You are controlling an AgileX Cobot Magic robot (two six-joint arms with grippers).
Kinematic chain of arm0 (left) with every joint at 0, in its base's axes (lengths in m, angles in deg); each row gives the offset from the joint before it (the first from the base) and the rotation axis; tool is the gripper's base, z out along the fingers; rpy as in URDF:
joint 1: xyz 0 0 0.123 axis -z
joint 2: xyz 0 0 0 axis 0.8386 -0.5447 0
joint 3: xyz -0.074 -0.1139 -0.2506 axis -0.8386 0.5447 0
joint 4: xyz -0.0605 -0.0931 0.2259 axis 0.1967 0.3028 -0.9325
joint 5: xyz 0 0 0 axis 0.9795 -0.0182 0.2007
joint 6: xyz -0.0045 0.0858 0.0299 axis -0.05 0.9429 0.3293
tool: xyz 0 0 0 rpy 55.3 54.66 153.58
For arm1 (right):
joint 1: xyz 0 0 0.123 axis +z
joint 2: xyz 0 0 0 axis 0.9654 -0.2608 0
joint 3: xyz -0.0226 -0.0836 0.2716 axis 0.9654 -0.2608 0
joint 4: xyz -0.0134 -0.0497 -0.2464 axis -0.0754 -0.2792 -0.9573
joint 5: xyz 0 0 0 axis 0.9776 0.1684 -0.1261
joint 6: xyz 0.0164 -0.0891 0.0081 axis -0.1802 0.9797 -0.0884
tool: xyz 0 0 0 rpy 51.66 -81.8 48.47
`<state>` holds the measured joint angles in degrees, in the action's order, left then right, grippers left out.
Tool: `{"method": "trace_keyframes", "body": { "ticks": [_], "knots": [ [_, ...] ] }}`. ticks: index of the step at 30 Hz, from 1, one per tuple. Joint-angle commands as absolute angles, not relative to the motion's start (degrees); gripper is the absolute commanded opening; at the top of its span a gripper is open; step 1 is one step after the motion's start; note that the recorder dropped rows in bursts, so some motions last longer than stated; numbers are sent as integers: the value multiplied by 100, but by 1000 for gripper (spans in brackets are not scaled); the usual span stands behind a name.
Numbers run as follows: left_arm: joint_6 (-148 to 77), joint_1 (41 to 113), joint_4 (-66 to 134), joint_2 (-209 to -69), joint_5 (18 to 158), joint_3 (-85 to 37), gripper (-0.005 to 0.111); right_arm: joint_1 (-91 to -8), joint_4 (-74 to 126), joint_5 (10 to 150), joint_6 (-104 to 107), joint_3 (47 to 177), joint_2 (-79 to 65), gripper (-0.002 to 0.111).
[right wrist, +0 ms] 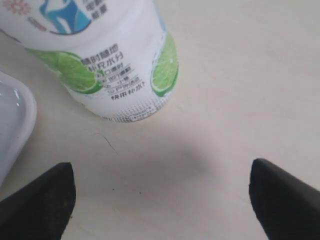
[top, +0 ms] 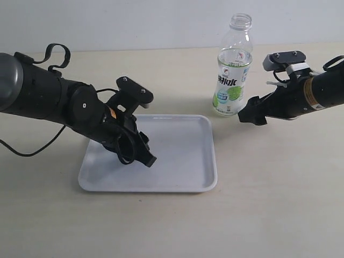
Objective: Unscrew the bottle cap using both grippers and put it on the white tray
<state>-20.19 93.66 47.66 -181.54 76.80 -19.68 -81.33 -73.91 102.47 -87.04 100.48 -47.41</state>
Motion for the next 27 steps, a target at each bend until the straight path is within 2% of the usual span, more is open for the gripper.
{"method": "trace_keyframes", "body": {
  "ticks": [1,19,21,27],
  "knots": [
    [-2057,9353,4808,-18173,7664,-1946,0,-8169,-7409,10220,-8729,10027,-4677,88],
    [-2047,9353,4808,-18173,7500,-1946,1,-8169,-7409,10220,-8729,10027,-4677,88],
    [-2047,9353,4808,-18173,7475,-1946,7,-8169,-7409,10220,-8729,10027,-4677,88],
    [-2037,9353,4797,-18173,7472,-1946,46,-8169,-7409,10220,-8729,10027,-4677,88]
  ]
}}
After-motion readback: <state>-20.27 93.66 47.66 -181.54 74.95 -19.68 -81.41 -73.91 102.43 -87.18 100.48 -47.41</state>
